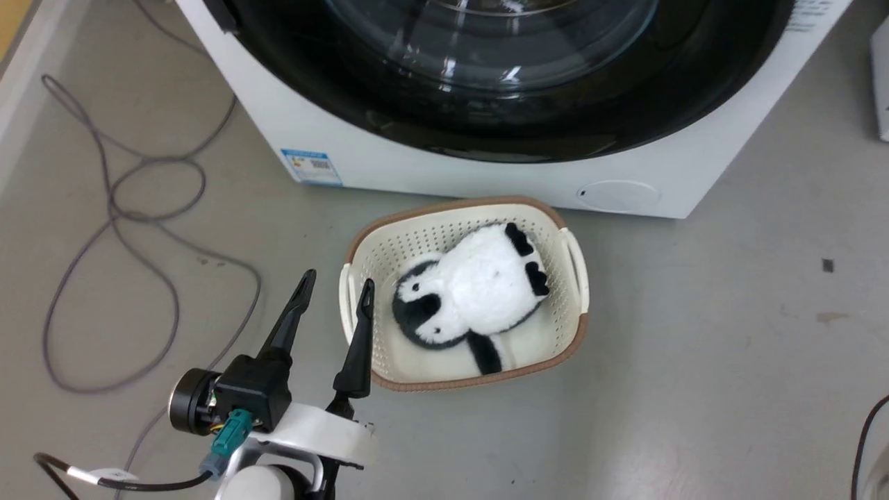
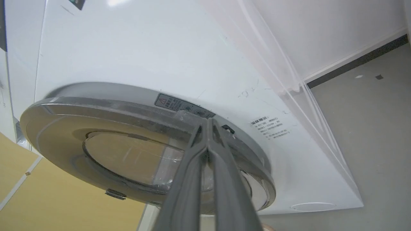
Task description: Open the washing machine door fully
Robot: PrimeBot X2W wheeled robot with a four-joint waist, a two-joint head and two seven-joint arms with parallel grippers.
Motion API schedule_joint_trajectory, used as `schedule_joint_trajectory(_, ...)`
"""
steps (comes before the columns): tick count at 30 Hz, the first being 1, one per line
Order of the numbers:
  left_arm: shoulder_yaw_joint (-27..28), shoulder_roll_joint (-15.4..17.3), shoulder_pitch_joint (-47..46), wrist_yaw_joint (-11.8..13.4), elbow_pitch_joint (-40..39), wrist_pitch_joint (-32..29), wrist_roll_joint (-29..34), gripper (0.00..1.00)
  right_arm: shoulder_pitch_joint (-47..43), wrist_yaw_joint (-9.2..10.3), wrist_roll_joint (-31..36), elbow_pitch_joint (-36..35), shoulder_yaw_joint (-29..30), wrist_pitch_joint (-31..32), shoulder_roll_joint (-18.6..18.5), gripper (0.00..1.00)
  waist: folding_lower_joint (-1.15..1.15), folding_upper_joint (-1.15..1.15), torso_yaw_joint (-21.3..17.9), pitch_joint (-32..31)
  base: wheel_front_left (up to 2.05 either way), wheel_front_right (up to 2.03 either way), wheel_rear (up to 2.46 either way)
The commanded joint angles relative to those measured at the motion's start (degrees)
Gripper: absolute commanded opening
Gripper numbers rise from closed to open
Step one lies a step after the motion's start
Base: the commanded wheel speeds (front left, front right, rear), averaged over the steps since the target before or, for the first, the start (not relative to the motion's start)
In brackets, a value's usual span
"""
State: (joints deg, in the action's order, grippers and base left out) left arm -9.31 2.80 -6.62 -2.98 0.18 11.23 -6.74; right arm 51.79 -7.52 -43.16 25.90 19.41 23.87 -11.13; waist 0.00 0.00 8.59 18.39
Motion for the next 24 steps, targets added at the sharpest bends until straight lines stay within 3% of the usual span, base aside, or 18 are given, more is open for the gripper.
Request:
schedule_joint_trajectory(1,-0.4,0.1,-1.2,0.0,-0.3,0.7,-0.3,1.00,3.1,0.02,-1.1,1.4,1.0,1.2,0.0,0.00,0.00,0.00,0.5,0.7,0.00,0.00,0.00)
schedule_joint_trajectory(24,-2.5,0.1,-4.3,0.1,-0.7,3.4,-2.9,1.00,25.4,0.03,1.5,19.2,13.9,23.3,0.6,0.00,0.00,0.00,4.1,7.6,0.00,0.00,0.00)
